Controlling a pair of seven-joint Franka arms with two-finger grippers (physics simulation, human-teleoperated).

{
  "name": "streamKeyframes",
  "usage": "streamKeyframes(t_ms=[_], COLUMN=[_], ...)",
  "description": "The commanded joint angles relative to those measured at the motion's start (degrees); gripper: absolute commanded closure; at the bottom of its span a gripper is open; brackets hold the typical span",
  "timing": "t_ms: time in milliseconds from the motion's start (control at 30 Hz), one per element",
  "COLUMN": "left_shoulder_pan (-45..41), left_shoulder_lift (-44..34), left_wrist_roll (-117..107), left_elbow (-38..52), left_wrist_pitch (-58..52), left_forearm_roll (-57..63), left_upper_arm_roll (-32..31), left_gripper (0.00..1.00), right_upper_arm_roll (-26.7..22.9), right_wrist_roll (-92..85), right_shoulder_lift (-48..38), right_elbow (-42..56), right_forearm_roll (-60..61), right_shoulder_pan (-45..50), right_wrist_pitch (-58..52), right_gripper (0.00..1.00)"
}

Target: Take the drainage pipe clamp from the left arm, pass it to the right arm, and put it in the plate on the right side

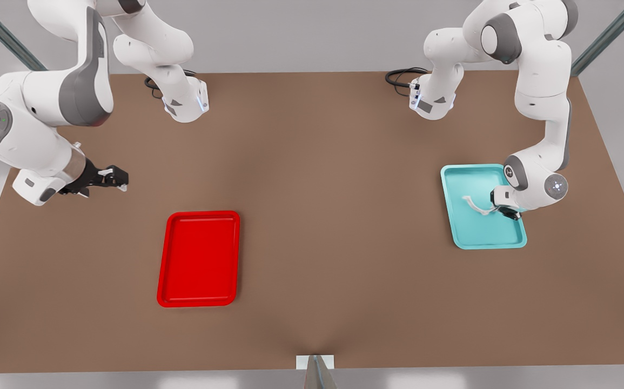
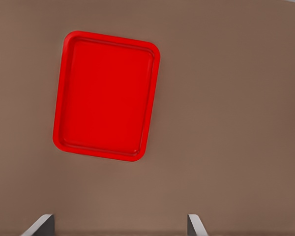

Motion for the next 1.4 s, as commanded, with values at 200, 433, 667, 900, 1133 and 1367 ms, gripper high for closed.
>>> streamKeyframes(t_ms=[200,433,667,900,1133,1367], left_shoulder_pan=[0.0,-0.97,-5.27,-19.24,-28.3,-29.97], left_shoulder_lift=[1.19,-1.79,-0.57,12.61,21.23,22.37], left_wrist_roll=[6.92,3.15,-40.7,-85.52,-105.49,-102.06], left_elbow=[0.51,3.24,28.64,49.02,63.18,64.68], left_wrist_pitch=[-0.63,-7.92,-34.03,-34.99,-34.64,-34.82], left_forearm_roll=[-0.06,0.9,-2.87,-2.26,-2.52,-2.61], left_upper_arm_roll=[0.03,0.03,-10.51,-18.78,-20.98,-21.24], left_gripper=[0.79,0.79,0.79,0.79,0.79,0.79], right_upper_arm_roll=[0.0,0.0,0.35,0.35,0.35,0.35], right_wrist_roll=[0.23,0.22,0.22,-0.13,0.84,0.84], right_shoulder_lift=[0.04,0.04,1.71,15.86,21.66,22.98], right_elbow=[0.07,-0.02,-0.11,6.22,4.02,1.12], right_forearm_roll=[0.16,0.16,0.86,4.99,13.25,15.45], right_shoulder_pan=[0.04,0.04,1.71,16.12,24.92,28.7], right_wrist_pitch=[-0.04,-0.13,0.66,15.51,32.21,40.47], right_gripper=[0.0,0.0,0.0,0.0,0.0,0.0])
